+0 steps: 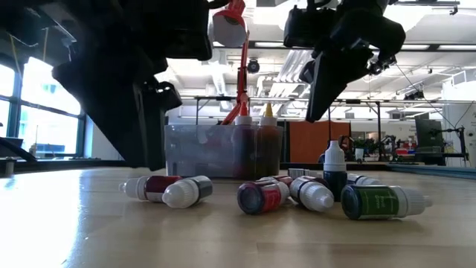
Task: Pick & Place food coloring
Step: Put the small orange food coloring bottle into the black bin
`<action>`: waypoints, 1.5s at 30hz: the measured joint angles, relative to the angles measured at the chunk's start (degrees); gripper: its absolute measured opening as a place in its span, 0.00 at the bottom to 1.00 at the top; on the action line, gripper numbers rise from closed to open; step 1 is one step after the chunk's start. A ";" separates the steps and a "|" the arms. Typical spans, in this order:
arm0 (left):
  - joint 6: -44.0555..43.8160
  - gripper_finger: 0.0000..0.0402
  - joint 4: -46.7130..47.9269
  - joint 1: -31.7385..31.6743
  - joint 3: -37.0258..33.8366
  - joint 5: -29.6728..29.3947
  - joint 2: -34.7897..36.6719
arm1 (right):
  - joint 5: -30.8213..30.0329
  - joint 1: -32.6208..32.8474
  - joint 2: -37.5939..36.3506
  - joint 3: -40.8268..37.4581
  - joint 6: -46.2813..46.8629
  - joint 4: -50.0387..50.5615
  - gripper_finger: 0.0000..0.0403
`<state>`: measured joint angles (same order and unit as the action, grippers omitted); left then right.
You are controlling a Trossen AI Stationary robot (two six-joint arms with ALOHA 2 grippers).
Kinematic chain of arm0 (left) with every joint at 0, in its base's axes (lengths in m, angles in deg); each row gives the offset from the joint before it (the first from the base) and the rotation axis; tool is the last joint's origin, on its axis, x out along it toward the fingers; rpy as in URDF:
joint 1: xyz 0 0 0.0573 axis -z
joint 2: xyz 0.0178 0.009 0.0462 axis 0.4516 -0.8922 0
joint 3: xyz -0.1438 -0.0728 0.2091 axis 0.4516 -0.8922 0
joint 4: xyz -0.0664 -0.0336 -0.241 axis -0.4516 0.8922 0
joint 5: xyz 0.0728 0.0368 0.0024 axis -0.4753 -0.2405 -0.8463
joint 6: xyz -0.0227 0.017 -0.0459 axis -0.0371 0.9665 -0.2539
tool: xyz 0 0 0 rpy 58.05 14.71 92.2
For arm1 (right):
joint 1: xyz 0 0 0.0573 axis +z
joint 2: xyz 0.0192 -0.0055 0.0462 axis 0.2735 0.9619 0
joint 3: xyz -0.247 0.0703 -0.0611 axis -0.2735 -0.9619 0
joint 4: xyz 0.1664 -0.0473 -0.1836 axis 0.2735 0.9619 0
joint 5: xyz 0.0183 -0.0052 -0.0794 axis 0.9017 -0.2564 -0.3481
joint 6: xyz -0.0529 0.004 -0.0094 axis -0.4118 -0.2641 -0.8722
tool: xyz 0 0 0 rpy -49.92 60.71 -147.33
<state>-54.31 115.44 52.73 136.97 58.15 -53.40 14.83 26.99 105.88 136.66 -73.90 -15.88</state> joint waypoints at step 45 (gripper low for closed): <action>5.90 0.00 25.01 -16.16 0.67 -27.49 16.50 | 0.00 0.03 0.00 0.00 0.35 1.80 0.29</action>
<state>-48.40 140.44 36.58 137.64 30.65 -36.90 14.83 27.02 105.88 136.66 -73.55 -14.08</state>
